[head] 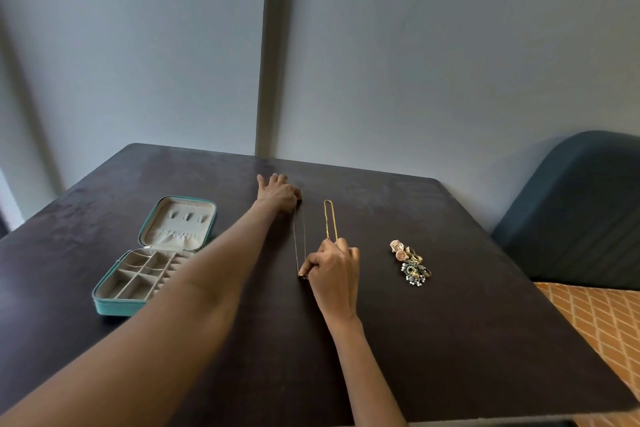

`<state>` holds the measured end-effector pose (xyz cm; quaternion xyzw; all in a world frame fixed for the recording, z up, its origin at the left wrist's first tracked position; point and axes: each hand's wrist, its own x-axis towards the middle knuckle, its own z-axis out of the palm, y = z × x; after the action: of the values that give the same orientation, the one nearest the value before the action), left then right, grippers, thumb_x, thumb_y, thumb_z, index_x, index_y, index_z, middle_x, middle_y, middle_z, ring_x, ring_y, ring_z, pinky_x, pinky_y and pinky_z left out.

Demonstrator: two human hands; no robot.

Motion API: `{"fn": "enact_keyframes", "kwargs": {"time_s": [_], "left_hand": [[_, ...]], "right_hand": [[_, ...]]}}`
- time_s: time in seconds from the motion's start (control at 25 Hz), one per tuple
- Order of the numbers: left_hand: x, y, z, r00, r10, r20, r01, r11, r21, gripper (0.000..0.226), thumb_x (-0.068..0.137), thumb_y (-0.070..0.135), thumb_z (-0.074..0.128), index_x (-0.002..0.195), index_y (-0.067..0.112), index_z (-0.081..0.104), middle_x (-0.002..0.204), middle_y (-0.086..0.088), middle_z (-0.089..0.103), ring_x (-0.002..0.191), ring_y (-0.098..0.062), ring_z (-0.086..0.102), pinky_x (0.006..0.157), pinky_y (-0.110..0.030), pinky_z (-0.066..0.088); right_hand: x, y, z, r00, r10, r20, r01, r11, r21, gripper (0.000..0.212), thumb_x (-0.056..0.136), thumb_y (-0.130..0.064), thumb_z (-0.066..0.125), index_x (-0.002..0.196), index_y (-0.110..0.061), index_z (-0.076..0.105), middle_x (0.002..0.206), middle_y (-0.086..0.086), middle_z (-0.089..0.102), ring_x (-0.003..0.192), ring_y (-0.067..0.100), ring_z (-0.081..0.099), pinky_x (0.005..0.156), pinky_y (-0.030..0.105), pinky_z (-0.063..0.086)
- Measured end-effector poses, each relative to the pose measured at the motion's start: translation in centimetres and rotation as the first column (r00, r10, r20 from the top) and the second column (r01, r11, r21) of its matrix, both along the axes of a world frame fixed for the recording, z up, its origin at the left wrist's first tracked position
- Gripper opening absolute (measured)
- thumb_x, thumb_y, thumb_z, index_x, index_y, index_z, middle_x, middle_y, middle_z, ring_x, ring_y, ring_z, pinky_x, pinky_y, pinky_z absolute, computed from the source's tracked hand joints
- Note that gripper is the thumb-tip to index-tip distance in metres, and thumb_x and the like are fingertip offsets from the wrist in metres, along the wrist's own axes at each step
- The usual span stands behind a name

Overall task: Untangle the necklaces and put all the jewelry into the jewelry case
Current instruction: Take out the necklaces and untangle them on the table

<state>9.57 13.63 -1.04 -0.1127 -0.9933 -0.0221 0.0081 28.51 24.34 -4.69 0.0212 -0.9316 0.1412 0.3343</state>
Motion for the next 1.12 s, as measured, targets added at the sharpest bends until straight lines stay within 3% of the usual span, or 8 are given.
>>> {"fn": "enact_keyframes", "kwargs": {"time_s": [0.4,0.56,0.8,0.96,1.12], "left_hand": [[-1.6,0.8,0.1,1.000,0.001,0.021,-0.001,1.000,0.003,0.042,0.093,0.022,0.040,0.131,0.037,0.050,0.146,-0.011,0.030,0.138,-0.029,0.023,0.113,-0.057,0.004],[-1.3,0.6,0.9,0.998,-0.057,-0.005,0.057,0.998,-0.010,0.044,0.092,0.016,0.041,0.129,0.037,0.052,0.150,-0.011,0.024,0.141,-0.028,0.016,0.112,-0.057,0.002],[1.0,-1.2,3.2,0.982,-0.154,-0.109,0.159,0.986,0.038,0.038,0.095,0.021,0.040,0.126,0.036,0.054,0.152,-0.008,0.025,0.141,-0.023,0.020,0.111,-0.049,0.011],[4.9,-6.0,4.9,0.961,-0.225,-0.163,0.242,0.965,0.099,0.027,0.093,0.027,0.049,0.117,0.031,0.063,0.147,-0.003,0.033,0.138,-0.022,0.025,0.108,-0.045,0.017],[9.6,-11.7,4.8,0.954,-0.216,-0.210,0.254,0.950,0.179,0.017,0.090,0.033,0.058,0.101,0.033,0.071,0.135,0.002,0.050,0.127,-0.020,0.039,0.100,-0.038,0.023]], "right_hand": [[-1.0,0.2,-0.3,0.997,0.003,-0.072,-0.003,1.000,0.004,0.028,0.071,-0.012,0.062,0.051,-0.030,0.070,0.053,-0.009,0.055,0.061,0.014,0.051,0.060,0.030,0.041],[-1.0,0.2,-0.4,0.993,-0.022,-0.118,0.023,1.000,0.010,0.033,0.074,-0.012,0.054,0.052,-0.031,0.070,0.053,-0.009,0.053,0.060,0.014,0.050,0.059,0.029,0.040],[-0.4,0.5,-0.1,0.993,-0.042,-0.115,0.027,0.992,-0.127,0.044,0.072,0.008,0.052,0.078,-0.029,0.074,0.071,-0.009,0.058,0.073,0.016,0.053,0.067,0.026,0.034],[0.8,-1.9,0.9,0.977,0.176,0.120,-0.144,0.960,-0.239,0.037,0.082,0.000,0.053,0.099,-0.026,0.072,0.094,-0.007,0.059,0.096,0.014,0.052,0.084,0.029,0.037],[1.7,-6.8,1.8,0.847,0.381,0.370,-0.335,0.924,-0.185,0.029,0.089,-0.016,0.050,0.110,-0.024,0.068,0.108,-0.001,0.060,0.110,0.018,0.048,0.094,0.034,0.039]]}}
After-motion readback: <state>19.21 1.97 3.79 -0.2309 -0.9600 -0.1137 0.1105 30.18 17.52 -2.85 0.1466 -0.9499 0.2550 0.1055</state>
